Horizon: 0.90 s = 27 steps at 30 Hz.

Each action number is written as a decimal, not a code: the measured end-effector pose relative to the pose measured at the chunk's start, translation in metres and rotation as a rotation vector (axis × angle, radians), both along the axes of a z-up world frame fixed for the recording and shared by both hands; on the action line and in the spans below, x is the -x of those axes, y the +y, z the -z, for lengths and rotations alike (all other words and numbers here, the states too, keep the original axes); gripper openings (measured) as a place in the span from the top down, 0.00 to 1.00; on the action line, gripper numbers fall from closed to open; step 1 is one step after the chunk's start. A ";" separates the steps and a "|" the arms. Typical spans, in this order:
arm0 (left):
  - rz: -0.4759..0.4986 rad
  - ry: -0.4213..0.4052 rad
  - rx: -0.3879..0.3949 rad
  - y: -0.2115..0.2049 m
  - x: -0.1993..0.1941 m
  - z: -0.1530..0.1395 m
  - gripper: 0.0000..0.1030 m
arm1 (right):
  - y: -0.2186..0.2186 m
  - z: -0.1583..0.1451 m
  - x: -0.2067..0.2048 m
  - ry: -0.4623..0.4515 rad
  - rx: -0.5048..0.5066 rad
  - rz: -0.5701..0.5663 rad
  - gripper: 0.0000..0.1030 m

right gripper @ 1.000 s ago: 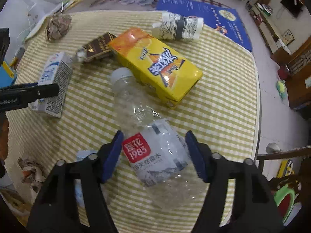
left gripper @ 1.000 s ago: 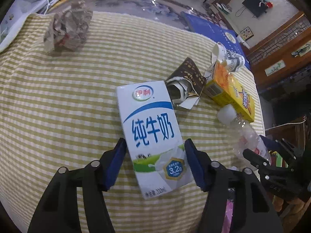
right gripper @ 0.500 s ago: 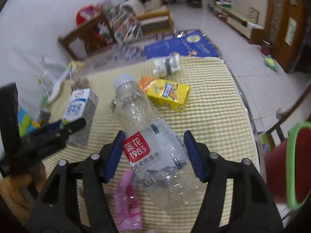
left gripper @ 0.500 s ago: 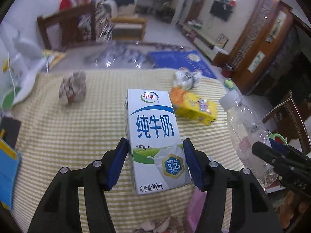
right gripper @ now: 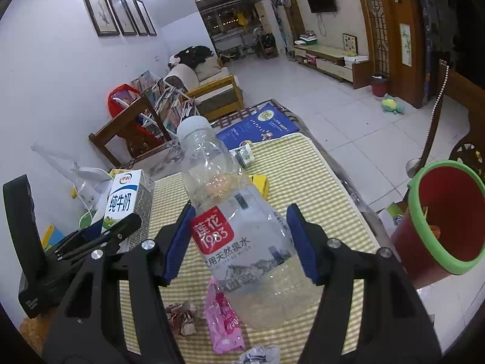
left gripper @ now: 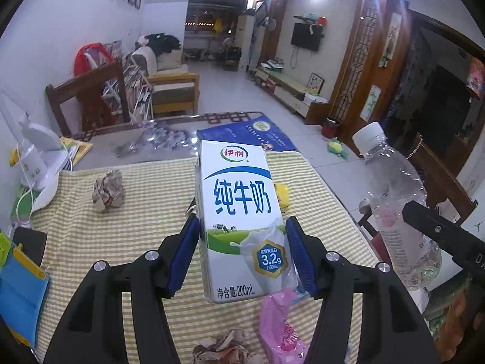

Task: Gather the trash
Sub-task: 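Lift the milk carton with the left gripper while the right lifts the water bottle, then carry the milk carton with the left gripper toward the red bin while the right carries the bottle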

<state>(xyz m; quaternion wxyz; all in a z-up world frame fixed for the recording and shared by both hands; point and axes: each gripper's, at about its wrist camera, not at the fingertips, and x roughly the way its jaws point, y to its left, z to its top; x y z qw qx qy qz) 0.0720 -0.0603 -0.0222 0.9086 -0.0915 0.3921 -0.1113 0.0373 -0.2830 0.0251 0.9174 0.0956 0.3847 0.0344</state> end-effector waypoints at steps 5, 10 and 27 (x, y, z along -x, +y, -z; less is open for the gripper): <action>0.013 -0.017 -0.007 -0.005 0.007 -0.004 0.46 | 0.003 -0.004 0.004 -0.011 0.016 0.009 0.41; 0.007 -0.024 -0.010 -0.002 0.012 -0.007 0.46 | 0.005 -0.006 0.009 -0.023 0.020 0.022 0.41; 0.061 0.141 -0.022 0.000 0.000 0.026 0.42 | -0.006 -0.002 0.011 -0.003 0.023 0.036 0.41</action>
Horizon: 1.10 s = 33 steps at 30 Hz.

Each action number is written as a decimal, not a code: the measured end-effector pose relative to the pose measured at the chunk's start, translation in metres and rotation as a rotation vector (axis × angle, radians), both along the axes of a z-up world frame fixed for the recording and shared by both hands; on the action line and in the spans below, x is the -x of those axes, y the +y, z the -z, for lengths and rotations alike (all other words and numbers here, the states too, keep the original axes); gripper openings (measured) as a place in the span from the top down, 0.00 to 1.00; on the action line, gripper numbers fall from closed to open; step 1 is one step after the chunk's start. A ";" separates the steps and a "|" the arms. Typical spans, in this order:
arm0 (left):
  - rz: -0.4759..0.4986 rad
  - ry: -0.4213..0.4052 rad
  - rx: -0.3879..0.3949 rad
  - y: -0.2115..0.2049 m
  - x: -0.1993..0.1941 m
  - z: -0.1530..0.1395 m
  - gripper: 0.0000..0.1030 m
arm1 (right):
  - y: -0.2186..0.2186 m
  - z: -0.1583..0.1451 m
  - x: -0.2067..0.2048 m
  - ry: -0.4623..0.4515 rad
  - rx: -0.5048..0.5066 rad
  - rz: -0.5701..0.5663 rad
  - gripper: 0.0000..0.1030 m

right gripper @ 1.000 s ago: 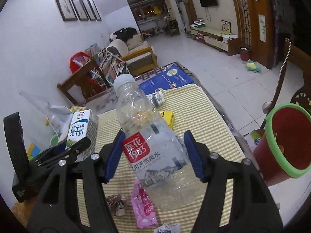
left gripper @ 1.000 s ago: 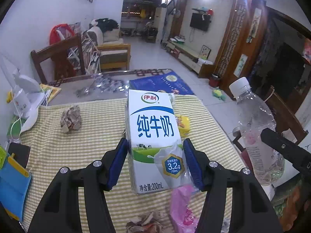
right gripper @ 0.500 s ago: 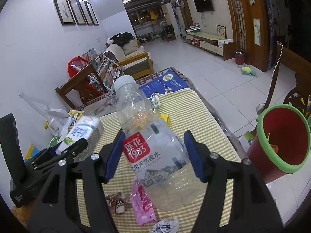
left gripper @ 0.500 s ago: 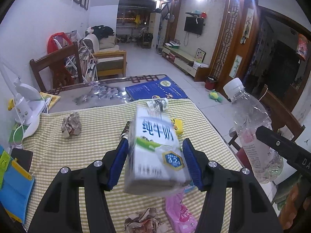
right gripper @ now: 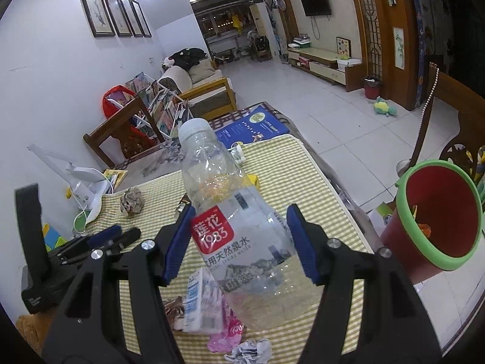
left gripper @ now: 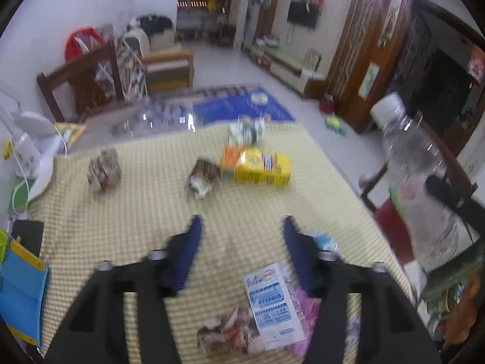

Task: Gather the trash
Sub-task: 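Carry the milk carton with the left gripper toward the red bin while the right carries the bottle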

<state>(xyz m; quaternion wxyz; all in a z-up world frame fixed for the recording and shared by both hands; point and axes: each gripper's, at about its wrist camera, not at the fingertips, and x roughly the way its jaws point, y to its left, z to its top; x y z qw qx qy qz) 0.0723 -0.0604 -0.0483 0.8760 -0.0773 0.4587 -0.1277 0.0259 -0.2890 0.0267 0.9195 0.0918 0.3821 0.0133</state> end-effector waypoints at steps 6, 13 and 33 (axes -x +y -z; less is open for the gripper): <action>0.043 0.275 0.098 -0.013 0.011 0.061 0.28 | -0.007 0.007 -0.001 0.024 -0.015 0.012 0.41; 0.100 0.427 0.068 -0.045 0.008 0.114 0.29 | -0.008 0.011 0.002 0.041 -0.019 -0.002 0.41; -0.020 0.139 0.073 -0.034 -0.002 0.029 0.52 | -0.043 0.008 0.005 0.023 -0.043 0.027 0.41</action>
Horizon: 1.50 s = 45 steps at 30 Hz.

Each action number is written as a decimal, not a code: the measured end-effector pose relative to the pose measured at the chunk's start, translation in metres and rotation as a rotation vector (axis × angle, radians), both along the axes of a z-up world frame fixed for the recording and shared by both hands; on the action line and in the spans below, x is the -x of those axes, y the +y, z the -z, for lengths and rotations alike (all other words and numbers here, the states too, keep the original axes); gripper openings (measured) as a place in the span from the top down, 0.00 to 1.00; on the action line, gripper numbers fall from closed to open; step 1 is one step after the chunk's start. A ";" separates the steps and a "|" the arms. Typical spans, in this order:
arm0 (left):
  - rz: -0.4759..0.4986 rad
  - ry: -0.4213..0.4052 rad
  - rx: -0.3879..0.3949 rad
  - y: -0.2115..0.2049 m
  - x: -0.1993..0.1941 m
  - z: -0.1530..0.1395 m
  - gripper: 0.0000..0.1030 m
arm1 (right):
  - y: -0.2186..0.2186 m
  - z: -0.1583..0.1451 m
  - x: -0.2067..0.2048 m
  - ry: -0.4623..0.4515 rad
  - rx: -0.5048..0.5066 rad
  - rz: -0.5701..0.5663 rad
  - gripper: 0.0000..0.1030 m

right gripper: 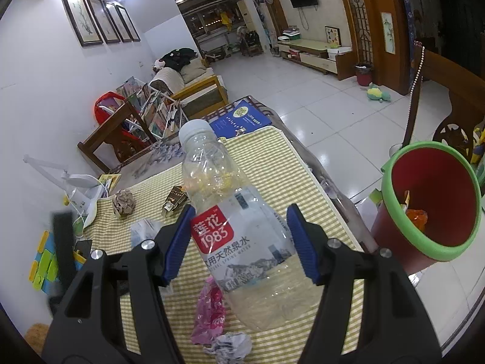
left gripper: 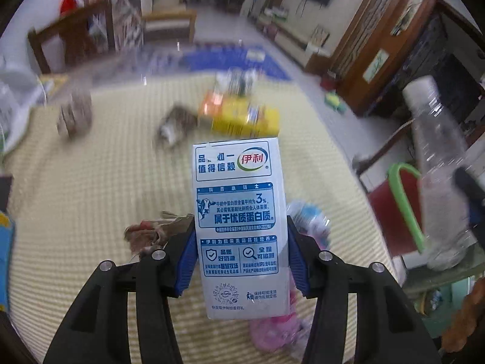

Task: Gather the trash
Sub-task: 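Carry the milk carton with the left gripper toward the red bin while the right carries the bottle, then open the left gripper over the red bin while the right releases the water bottle in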

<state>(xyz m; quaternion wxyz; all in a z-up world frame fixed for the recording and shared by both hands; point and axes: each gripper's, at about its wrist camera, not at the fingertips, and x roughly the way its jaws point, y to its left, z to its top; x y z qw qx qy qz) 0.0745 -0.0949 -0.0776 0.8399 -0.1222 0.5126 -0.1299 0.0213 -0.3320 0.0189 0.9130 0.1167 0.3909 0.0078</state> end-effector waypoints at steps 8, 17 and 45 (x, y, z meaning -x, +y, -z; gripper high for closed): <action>-0.016 -0.130 -0.015 -0.039 -0.005 -0.046 0.52 | -0.032 -0.008 -0.002 -0.017 -0.006 -0.020 0.41; 0.019 -0.165 -0.018 -0.111 -0.009 -0.063 0.52 | -0.096 -0.015 -0.010 -0.022 -0.027 -0.011 0.41; 0.413 -0.175 0.068 -0.372 -0.016 -0.078 0.49 | -0.321 0.001 0.038 0.054 0.005 0.385 0.39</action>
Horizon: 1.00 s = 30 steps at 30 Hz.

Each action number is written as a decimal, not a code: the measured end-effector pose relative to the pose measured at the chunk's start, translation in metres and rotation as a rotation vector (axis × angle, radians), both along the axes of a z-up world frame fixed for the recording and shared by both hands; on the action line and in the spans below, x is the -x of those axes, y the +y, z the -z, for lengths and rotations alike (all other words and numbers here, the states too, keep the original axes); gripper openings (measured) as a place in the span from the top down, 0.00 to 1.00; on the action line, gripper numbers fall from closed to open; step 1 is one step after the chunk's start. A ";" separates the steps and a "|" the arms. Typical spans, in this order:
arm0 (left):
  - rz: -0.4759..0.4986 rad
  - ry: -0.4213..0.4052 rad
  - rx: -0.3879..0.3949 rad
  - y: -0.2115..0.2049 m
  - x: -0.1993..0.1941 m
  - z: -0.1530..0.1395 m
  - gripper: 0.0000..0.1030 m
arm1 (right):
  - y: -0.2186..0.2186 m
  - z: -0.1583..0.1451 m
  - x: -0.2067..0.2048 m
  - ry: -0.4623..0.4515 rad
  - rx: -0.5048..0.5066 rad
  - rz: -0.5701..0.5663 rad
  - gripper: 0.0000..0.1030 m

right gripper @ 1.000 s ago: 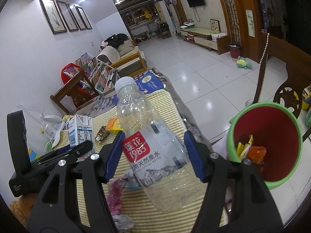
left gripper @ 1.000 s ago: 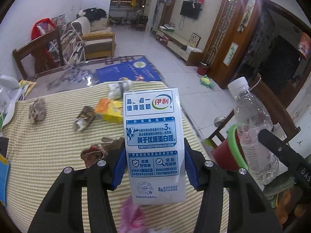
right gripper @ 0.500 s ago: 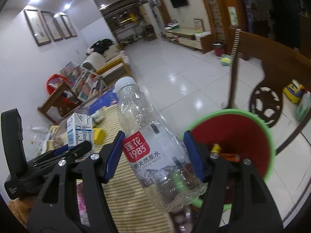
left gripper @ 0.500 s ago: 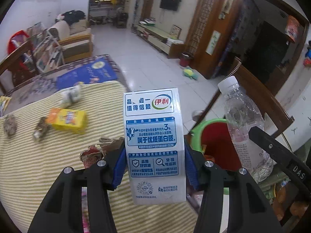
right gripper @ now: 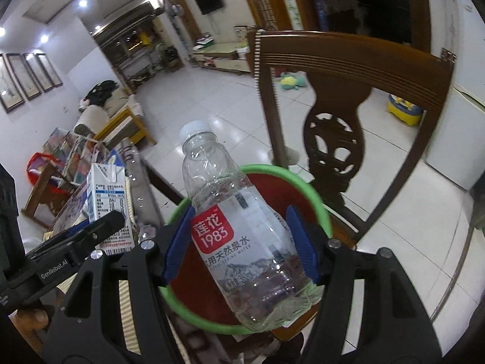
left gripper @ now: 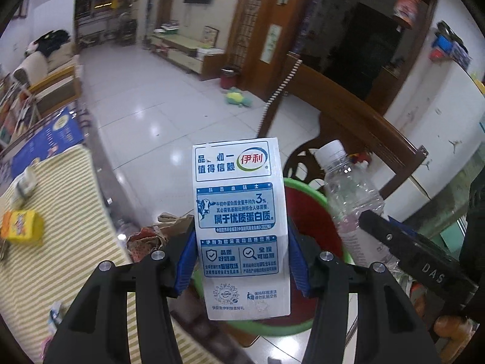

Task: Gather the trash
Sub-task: 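Open the left gripper over the red bin while the right releases the water bottle in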

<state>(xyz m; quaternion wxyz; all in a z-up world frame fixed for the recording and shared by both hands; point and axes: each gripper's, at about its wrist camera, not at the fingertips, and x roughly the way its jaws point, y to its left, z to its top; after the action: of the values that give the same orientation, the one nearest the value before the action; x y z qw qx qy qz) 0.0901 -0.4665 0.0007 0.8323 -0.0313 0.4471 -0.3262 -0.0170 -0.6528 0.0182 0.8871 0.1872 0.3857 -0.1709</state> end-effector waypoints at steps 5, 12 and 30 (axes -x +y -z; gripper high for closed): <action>0.004 -0.026 0.001 -0.006 -0.004 0.000 0.29 | -0.007 -0.001 0.005 -0.015 0.000 0.037 0.26; -0.036 -0.007 0.000 0.017 -0.007 0.004 0.26 | 0.011 0.000 -0.002 -0.013 -0.016 0.004 0.24; -0.259 0.031 -0.034 0.236 0.011 0.038 0.24 | 0.189 0.015 -0.031 0.052 -0.002 -0.201 0.12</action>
<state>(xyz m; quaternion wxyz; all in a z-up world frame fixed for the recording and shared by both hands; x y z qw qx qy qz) 0.0796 -0.2304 -0.0373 0.8608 -0.0797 0.4577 -0.2076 0.0144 -0.4635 0.0029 0.8893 0.1441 0.4256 -0.0853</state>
